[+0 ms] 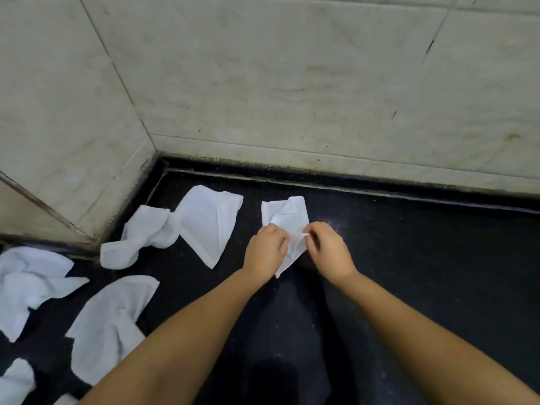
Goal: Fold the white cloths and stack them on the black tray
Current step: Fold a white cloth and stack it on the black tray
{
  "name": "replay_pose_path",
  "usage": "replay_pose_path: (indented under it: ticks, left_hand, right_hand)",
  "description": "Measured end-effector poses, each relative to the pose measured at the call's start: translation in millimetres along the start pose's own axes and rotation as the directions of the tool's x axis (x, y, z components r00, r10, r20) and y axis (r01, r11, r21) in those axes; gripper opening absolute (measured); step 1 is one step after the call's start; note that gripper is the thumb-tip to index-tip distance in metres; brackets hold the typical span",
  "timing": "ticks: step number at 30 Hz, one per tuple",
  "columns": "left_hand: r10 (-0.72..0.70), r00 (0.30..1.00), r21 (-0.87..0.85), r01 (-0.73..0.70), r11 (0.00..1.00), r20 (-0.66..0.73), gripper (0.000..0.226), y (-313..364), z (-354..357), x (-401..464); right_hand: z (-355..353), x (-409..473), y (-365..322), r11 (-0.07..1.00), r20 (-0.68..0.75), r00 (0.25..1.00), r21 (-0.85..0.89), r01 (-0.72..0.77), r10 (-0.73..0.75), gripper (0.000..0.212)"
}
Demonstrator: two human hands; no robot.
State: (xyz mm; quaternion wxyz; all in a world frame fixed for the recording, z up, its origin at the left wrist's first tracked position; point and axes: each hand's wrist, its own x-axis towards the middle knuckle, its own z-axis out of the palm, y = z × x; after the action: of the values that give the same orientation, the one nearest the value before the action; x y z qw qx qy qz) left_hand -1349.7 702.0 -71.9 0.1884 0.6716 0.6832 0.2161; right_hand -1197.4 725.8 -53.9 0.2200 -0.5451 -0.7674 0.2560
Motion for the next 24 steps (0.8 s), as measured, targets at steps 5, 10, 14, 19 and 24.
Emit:
replay_pose_path:
  ticks: [5, 10, 14, 19, 24]
  left_hand:
    - [0.097, 0.995, -0.207, -0.096, 0.974, -0.005, 0.028, 46.2, -19.9, -13.8]
    - [0.0, 0.992, -0.188, -0.023, 0.982, -0.122, 0.017, 82.5, -27.9, -16.9]
    - [-0.033, 0.977, -0.302, -0.032, 0.953, -0.209, 0.011, 91.6, -52.6, -17.1]
    - [-0.142, 0.953, -0.468, 0.0, 0.884, -0.269, 0.013, 93.1, -84.0, -12.2]
    - [-0.255, 0.928, -0.623, 0.033, 0.782, -0.271, 0.011, 85.1, -102.9, -4.3]
  right_hand:
    - [-45.2, -5.0, -16.7, 0.989, -0.094, 0.991, 0.109, 0.102, -0.092, 0.009]
    - [-76.1, -10.8, -23.7, 0.978, -0.136, 0.975, 0.091, 0.187, -0.173, 0.01]
    - [-87.0, -9.2, -14.8, 0.983, -0.164, 0.972, 0.054, 0.176, -0.165, 0.006]
    - [-79.8, -8.3, -8.0, 0.941, 0.085, 0.996, 0.338, -0.017, -0.012, 0.012]
    - [-65.4, -3.1, -13.2, 0.953, 0.389, 0.917, 0.301, -0.034, -0.091, 0.016]
